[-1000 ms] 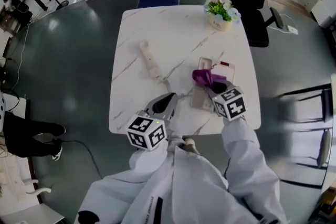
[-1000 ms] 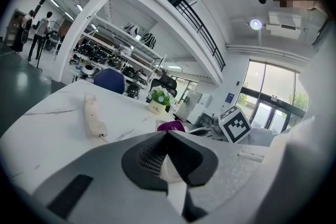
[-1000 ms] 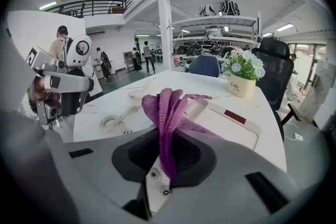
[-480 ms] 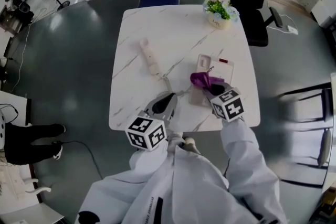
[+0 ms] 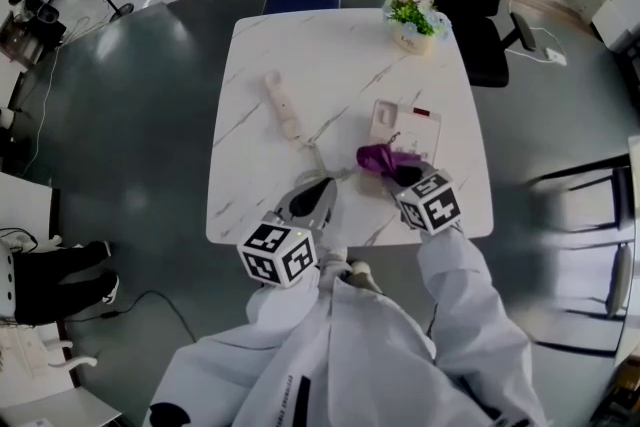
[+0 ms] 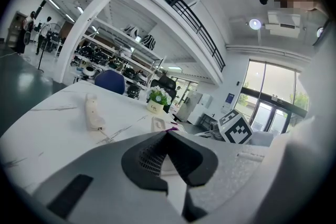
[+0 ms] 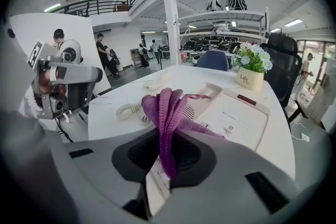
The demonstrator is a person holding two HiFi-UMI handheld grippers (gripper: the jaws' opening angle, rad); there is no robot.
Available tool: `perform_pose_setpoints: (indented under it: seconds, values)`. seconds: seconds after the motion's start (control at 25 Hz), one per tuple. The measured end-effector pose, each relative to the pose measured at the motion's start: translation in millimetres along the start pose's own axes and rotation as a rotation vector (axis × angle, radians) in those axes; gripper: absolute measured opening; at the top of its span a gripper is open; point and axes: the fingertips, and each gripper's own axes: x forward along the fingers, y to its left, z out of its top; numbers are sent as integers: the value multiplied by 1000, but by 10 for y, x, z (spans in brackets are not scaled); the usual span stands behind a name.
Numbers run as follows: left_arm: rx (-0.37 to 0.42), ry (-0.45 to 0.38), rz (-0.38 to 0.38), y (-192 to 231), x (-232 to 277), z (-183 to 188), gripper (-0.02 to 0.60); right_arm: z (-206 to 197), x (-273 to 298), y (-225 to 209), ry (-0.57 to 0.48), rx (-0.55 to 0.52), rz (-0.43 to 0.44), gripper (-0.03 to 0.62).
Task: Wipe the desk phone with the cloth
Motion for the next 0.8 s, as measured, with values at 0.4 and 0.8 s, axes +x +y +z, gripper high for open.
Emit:
perform_pose_setpoints:
  seconds: [0.4, 0.8]
  values:
    - [1, -4, -1, -92, -17, -52, -3, -149, -13, 163, 20, -11, 52, 40]
    - [0, -11, 11, -159, -77, -93, -3, -237, -37, 269, 27, -18, 84, 40]
